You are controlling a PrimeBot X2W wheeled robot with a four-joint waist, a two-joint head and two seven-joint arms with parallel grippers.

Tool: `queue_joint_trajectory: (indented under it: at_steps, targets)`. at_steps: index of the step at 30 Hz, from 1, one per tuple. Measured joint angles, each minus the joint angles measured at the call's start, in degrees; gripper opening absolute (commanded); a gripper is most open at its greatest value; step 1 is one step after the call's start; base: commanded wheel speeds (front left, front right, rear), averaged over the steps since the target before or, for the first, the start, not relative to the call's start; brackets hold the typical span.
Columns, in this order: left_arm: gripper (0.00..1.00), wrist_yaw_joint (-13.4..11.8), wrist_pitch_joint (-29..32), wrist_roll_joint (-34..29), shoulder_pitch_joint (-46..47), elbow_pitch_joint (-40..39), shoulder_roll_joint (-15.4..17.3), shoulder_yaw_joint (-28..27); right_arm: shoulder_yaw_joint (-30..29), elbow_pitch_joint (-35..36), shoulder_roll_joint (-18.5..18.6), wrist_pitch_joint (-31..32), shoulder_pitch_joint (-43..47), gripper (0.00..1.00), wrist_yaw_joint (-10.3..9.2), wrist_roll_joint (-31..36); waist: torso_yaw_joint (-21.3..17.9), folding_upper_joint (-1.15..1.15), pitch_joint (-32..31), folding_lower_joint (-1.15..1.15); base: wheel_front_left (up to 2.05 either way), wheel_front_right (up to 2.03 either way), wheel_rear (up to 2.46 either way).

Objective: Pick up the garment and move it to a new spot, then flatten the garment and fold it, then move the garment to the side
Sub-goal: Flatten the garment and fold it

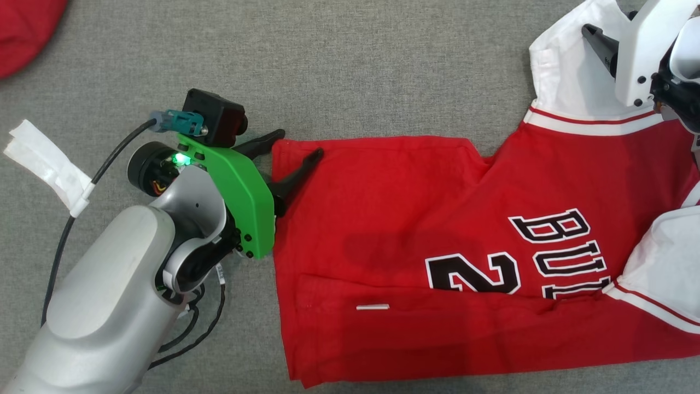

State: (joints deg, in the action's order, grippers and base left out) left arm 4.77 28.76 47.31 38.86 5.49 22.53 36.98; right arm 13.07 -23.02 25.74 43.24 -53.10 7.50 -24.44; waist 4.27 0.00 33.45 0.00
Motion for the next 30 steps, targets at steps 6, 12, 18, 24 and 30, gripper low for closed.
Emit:
queue_joint_trajectory:
  at_steps: [6, 12, 18, 24, 30]
  targets:
    - [0.0, -0.09, 0.11, 0.51, -0.61, -0.67, 0.15, 0.09, 2.48, 0.79, 0.52, -5.54, -0.02, 0.0, -0.03, -1.66, -0.01, 0.0, 0.19, 0.0, 0.0, 0.0, 0.0]
    - [0.0, -1.87, -4.32, -0.13, -1.29, 1.12, -0.71, -1.75, 0.85, -2.88, 0.35, -17.38, -1.55, 0.0, 0.03, 0.57, -0.47, 0.0, -1.45, 0.0, 0.0, 0.0, 0.0]
    - [0.0, -3.81, -7.25, -0.47, -1.31, 2.03, 0.03, -4.28, -0.59, -5.82, 0.46, -22.63, -2.66, 0.0, 0.03, -0.94, -1.52, 0.0, -4.54, 0.0, 0.0, 0.0, 0.0]
    - [0.0, -5.27, -9.22, -0.71, -4.42, -0.63, 1.75, -5.45, -0.24, -3.37, 1.78, -27.36, -0.29, 0.0, 0.03, -5.22, -2.99, 0.0, -7.82, 0.0, 0.0, 0.0, 0.0]
    - [0.0, -6.53, -11.57, 0.0, -14.78, -7.95, 2.53, -4.11, -0.77, 6.82, 5.48, -30.32, 15.52, 0.0, 0.03, -11.35, -4.59, 0.0, -12.25, 0.0, 0.0, 0.0, 0.0]
